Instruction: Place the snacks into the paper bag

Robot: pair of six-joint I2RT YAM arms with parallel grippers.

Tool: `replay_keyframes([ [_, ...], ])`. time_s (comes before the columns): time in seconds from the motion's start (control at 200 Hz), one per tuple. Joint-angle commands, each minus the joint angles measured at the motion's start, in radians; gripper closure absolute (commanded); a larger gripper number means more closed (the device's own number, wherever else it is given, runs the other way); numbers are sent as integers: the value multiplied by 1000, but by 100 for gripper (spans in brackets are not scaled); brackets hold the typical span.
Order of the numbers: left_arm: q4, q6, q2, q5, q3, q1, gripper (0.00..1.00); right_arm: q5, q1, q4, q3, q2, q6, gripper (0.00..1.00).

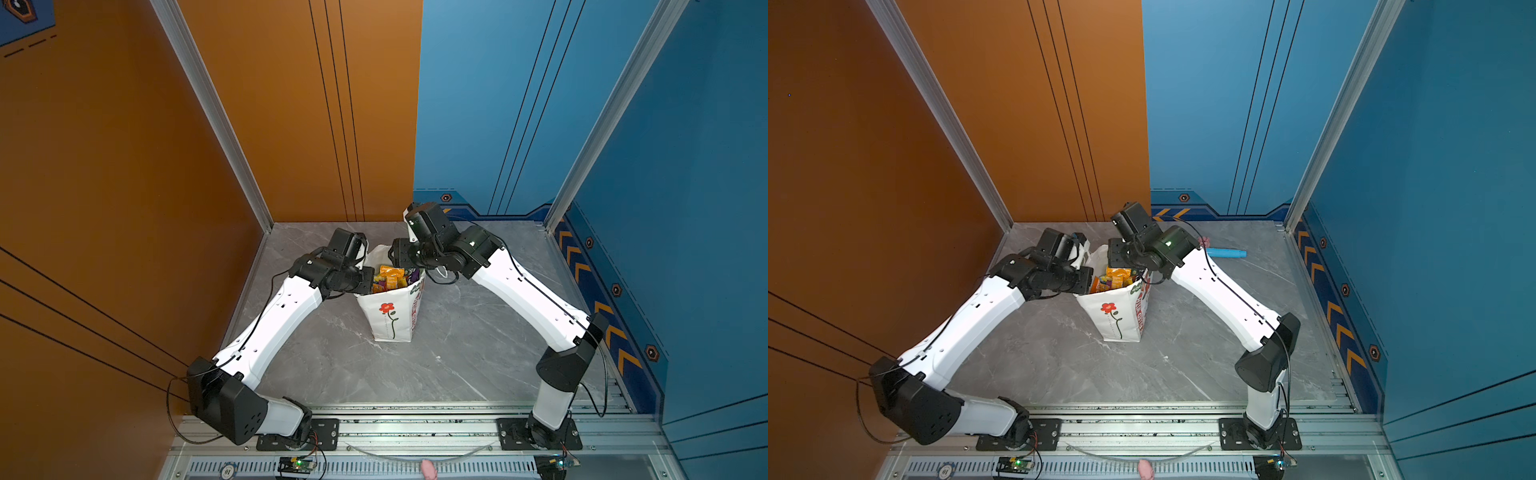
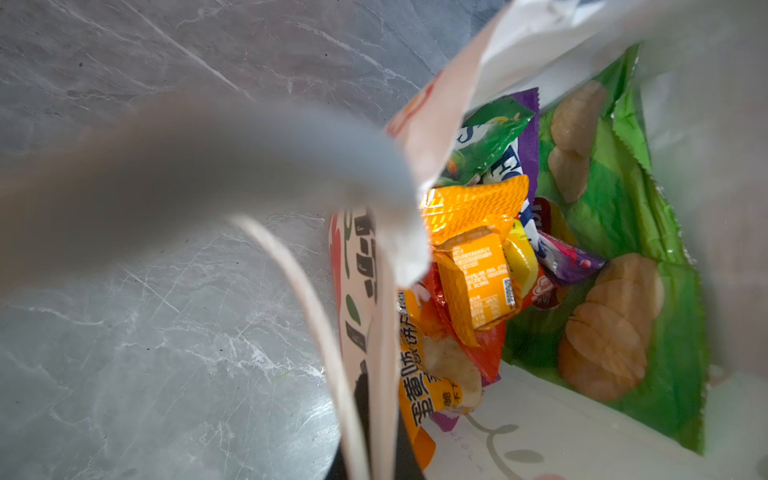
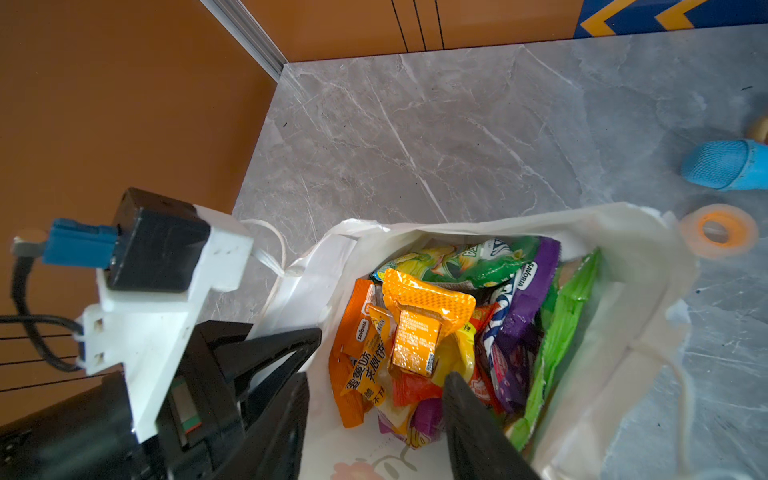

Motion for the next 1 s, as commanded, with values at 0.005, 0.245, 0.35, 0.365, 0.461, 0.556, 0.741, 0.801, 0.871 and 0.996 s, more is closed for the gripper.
replay_keyframes([
  [0.005, 85, 19, -28, -37, 10, -4, 100, 35, 14, -66, 51, 2, -29, 44],
  [0.245, 85, 19, -28, -41, 8, -4, 100, 124, 19, -108, 69, -49, -52, 41],
  [0.35, 85, 19, -29, -40, 9, -4, 100, 212, 13, -147, 68, -60, -65, 37],
  [0.365, 85, 19, -29, -40, 10, -4, 100, 224, 12, -154, 68, -62, -66, 37],
  [0.461, 85, 21, -31, -43, 8, -4, 100, 288, 3, -190, 62, -65, -62, 36],
  [0.556, 85, 21, -32, -43, 8, -4, 100, 355, 1, -215, 49, -58, -55, 34],
  [0.741, 85, 23, -33, -38, 8, -5, 100, 374, -10, -266, 29, 3, -32, 32],
  [0.801, 85, 23, -33, -37, 9, -4, 100, 360, -11, -274, 25, 25, -29, 32],
  [0.871, 85, 23, -32, -32, 10, -4, 98, 347, -8, -281, 24, 43, -28, 33],
  [0.996, 85, 17, -39, -1, 11, 2, 86, 325, -5, -284, 24, 65, -33, 37],
])
